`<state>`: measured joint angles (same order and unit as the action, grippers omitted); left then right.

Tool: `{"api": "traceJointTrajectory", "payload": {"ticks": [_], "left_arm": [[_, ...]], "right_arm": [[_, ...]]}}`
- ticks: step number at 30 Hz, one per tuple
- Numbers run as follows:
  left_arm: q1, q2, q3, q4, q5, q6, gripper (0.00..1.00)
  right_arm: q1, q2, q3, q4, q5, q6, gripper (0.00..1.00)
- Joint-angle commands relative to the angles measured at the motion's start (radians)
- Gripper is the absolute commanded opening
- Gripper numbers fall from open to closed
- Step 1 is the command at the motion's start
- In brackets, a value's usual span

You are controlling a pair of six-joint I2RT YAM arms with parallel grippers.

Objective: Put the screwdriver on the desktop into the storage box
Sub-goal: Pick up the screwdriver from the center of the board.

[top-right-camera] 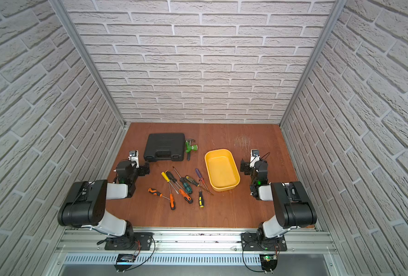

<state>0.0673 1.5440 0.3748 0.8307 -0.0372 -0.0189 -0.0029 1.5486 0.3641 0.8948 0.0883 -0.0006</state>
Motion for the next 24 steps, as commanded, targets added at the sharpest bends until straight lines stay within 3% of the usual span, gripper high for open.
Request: {"api": "traceJointTrajectory", "payload": {"ticks": [1, 22, 24], "left_arm": [[0.006, 0.009, 0.020, 0.037, -0.002, 0.005, 0.98], [0.007, 0.007, 0.023, 0.028, 0.003, 0.004, 0.98], [0.004, -0.036, 0.046, -0.038, -0.104, -0.030, 0.98]], "right_arm": [[0.003, 0.003, 0.008, 0.048, 0.002, -0.009, 0.99], [0.001, 0.000, 0.006, 0.050, 0.005, -0.003, 0.99], [0.003, -0.059, 0.019, -0.014, 0.112, 0.031, 0.99]]}}
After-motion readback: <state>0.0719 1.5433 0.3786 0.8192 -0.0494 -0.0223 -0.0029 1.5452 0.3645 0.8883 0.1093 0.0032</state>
